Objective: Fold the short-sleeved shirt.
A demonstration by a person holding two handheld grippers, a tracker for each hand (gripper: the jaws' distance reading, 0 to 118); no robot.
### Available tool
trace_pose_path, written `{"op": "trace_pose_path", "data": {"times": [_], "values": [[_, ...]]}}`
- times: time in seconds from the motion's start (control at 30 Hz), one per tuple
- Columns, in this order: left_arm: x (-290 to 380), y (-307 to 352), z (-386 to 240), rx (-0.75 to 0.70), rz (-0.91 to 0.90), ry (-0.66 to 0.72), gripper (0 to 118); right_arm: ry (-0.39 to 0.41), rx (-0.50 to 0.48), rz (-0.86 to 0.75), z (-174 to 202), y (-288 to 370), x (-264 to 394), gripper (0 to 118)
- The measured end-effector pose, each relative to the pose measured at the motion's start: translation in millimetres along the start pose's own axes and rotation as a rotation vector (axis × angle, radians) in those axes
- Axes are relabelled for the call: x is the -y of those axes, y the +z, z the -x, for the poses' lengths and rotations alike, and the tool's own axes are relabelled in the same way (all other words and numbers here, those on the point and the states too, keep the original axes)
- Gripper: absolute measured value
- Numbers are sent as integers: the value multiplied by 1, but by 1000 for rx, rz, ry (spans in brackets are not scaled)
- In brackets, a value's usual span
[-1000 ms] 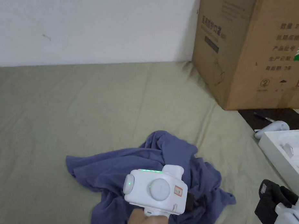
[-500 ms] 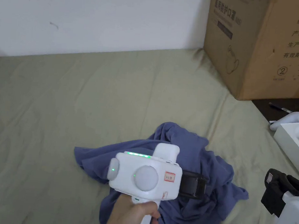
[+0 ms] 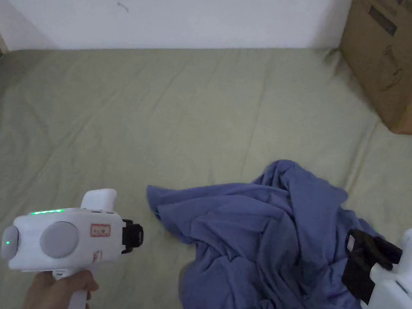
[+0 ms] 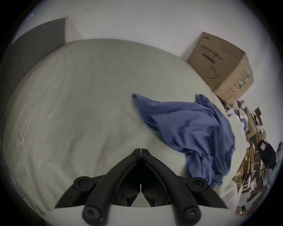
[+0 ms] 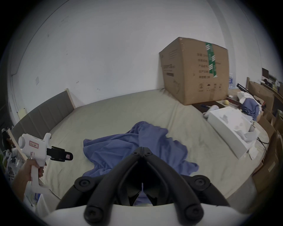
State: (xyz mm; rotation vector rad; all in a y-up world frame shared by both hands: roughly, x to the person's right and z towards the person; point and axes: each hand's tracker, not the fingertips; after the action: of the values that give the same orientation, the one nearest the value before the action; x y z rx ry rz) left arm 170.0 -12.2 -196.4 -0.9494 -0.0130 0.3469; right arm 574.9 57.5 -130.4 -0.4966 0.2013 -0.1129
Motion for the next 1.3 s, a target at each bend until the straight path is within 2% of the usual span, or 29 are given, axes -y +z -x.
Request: {"op": "trace_pose_path", "data": {"times": [0.07,0.17,0.2,0.23,0.27,0.43,0.47,0.5,0.53,0.57,0.63,0.67,0.7,0.77,0.8,0.87,0.97,1.07,1.1,1.13,1.2,1.23,1.3], "values": [[-10,-11,12,-30,8,13,4,11,-20,19,8,-13,2,0],[-38,-29,17,-38,16,2,86,30,-39,49,19,-29,4,0],[-48,-36,17,-41,13,-2,109,38,-37,55,22,-34,4,0],[-57,-43,17,-46,6,1,114,43,-34,58,25,-38,5,0],[-70,-50,14,-42,-3,4,115,48,-33,62,26,-43,5,0],[-108,-83,-4,-8,-11,-28,113,56,-41,89,28,-60,5,0],[-110,-93,-8,-31,2,-55,108,56,-42,93,27,-62,5,0],[-111,-102,-11,-69,26,-82,93,56,-43,97,26,-64,5,0],[-110,-112,-14,-108,57,-104,87,56,-43,102,25,-66,6,0],[-108,-122,-18,-133,86,-133,87,56,-42,107,24,-67,7,0],[-104,-138,-26,-119,114,-179,82,58,-39,113,22,-68,9,0],[-99,-142,-32,-201,90,-229,75,60,-35,119,21,-69,10,0],[-96,-142,-36,-200,66,-258,64,60,-31,122,20,-70,11,0],[-97,-137,-33,-195,68,-249,60,40,-24,130,16,-72,13,0],[-100,-132,-32,-188,67,-234,46,30,-26,135,13,-74,13,0],[-102,-124,-29,-177,38,-199,5,24,-28,133,9,-77,9,0],[-103,-119,-28,-207,34,-229,3,48,-58,105,2,-84,-9,0],[-104,-116,-26,-188,31,-208,3,8,-130,83,-15,-101,-39,0],[-104,-113,-26,-185,25,-204,3,10,-135,69,-21,-110,-48,16],[-104,-108,-26,-178,9,-194,3,18,-151,76,-27,-122,-60,43],[-103,-96,-29,-170,-18,-206,3,61,-199,134,-36,-151,-84,105],[-103,-91,-30,-167,-31,-209,3,78,-213,156,-38,-165,-91,113],[-102,-78,-31,-150,-54,-208,3,96,-211,193,-44,-200,-104,110]]}}
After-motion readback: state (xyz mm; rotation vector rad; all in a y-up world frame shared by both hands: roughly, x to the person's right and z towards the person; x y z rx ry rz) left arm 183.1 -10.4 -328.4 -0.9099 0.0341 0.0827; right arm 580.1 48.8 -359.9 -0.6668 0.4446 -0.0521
